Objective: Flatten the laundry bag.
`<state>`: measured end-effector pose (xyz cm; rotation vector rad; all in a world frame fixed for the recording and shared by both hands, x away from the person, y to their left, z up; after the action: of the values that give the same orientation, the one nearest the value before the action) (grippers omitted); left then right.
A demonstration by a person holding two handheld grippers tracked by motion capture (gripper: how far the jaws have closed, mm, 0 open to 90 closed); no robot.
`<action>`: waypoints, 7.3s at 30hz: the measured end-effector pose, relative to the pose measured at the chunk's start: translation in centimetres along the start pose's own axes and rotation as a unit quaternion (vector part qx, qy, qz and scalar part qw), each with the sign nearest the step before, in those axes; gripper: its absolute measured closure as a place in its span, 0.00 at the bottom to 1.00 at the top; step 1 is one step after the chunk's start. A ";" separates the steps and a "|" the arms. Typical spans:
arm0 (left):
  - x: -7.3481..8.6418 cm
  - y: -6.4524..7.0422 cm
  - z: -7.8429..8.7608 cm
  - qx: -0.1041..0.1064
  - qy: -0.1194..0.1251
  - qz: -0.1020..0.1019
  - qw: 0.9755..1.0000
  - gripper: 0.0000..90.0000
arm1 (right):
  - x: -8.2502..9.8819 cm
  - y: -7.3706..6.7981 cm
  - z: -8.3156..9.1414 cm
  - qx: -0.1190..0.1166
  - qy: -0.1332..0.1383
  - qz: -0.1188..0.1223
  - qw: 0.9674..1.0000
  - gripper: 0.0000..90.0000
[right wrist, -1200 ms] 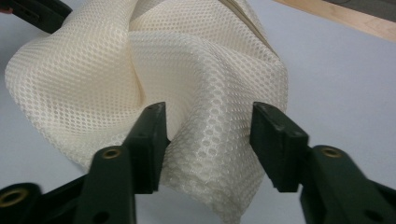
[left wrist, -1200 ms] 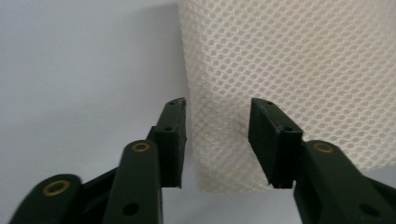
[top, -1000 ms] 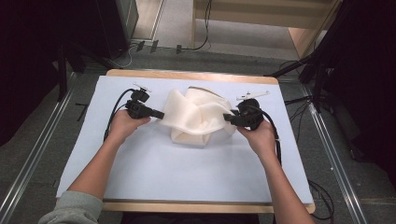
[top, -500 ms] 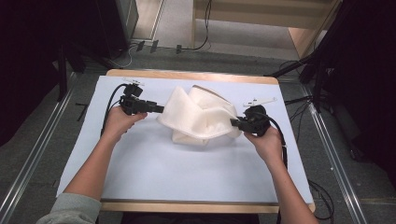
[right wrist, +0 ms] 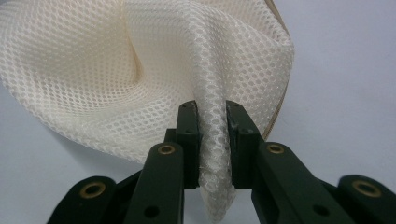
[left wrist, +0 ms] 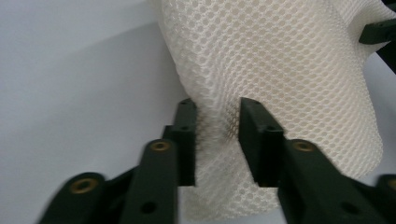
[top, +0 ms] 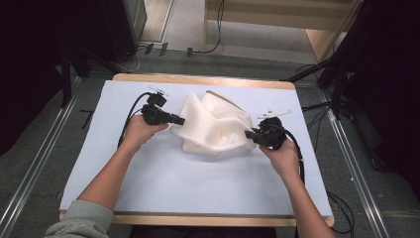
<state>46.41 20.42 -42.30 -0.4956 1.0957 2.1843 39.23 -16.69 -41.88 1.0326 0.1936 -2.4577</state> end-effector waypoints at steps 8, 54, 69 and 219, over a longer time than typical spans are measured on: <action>1.7 1.5 2.7 0.011 0.013 0.002 1.000 0.99 | 2.2 -0.5 1.8 -0.006 -0.002 0.005 1.000 0.88; 12.6 3.1 10.4 -0.061 0.051 0.036 0.996 0.96 | -3.9 -5.6 0.6 -0.033 0.052 0.040 0.997 0.48; 15.3 4.4 11.8 -0.068 0.045 0.056 0.995 0.98 | -3.2 -5.5 -2.2 -0.059 -0.010 0.038 0.997 0.91; 13.7 0.4 15.1 -0.170 0.119 0.062 0.976 0.49 | 0.9 -0.9 -4.7 -0.018 -0.039 0.026 0.999 0.99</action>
<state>35.48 37.61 -41.16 -0.8800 0.8907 2.4858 41.28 -14.82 -45.85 0.9148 0.1828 -2.4339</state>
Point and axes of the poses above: each handheld gripper's, and its own axes: z roughly backward along the jaws, x roughly out of its underside, y roughly to its right, the point moved 1 cm from there along -z, roughly forward along the jaws, and after that the axes turned 13 degrees about x, right-handed, at the moved point
